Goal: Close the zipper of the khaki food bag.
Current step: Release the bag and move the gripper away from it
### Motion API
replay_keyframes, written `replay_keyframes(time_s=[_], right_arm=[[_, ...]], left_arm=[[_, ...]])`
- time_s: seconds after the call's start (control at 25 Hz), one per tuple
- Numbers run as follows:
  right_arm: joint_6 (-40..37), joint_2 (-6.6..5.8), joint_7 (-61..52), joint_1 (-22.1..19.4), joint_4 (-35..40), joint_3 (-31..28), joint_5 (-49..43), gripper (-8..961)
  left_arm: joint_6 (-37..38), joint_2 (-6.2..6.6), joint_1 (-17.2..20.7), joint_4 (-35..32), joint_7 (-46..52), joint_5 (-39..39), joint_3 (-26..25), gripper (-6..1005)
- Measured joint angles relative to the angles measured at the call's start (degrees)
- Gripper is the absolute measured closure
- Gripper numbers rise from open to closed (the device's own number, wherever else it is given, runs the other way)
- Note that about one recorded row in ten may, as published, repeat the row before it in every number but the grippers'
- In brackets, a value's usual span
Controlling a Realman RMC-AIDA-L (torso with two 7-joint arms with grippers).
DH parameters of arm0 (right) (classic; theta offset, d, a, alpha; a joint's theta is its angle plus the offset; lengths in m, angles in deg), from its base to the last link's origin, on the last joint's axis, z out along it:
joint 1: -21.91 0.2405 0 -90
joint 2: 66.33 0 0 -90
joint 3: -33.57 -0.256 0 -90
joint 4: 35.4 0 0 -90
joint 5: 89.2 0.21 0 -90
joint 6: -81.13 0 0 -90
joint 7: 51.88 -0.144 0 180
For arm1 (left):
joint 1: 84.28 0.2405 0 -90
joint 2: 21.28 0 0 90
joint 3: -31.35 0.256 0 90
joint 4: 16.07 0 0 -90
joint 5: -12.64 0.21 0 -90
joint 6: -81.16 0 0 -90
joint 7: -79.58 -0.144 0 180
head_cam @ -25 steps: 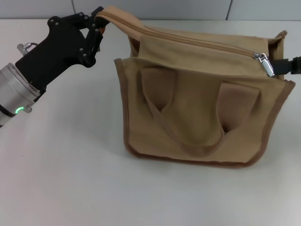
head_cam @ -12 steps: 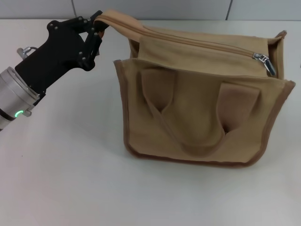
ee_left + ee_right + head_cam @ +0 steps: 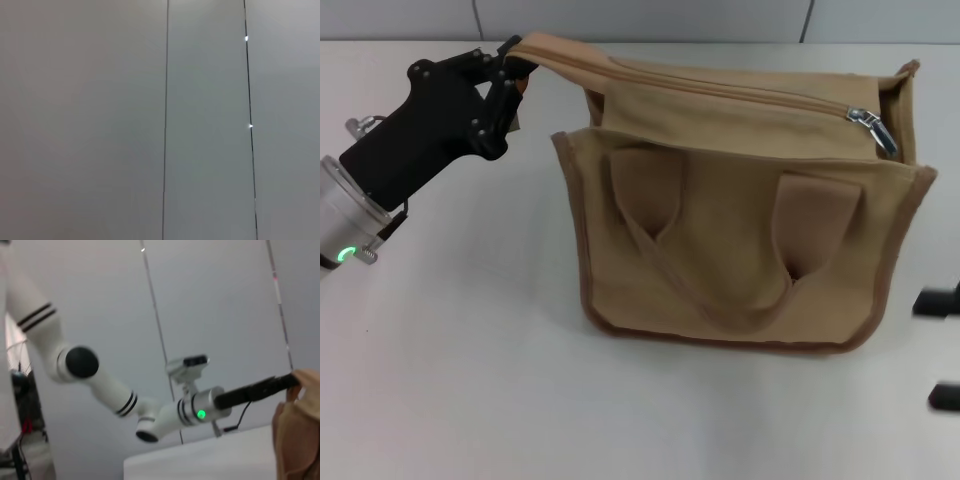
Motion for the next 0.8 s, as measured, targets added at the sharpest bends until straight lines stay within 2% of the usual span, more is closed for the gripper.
replay_keyframes(time_s=[0.24, 0.64, 0.8], right_arm=[[2.06, 0.64, 8.65, -0.11, -4.92, -0.28, -6.77, 242], [3.86, 0.67, 8.76, 0.23, -6.19, -0.42, -7.9, 242], [4.28, 0.74, 8.46, 0.31, -6.42, -0.43, -7.89, 242]], left_arm=[[0.14, 0.07, 0.71, -0.47, 1.21, 0.23, 0.34, 901], [0.17, 0.32, 0.9, -0.74, 3.32, 0.83, 0.42, 895], [0.16, 0.5, 2.33, -2.89, 5.49, 1.39, 0.89, 893]])
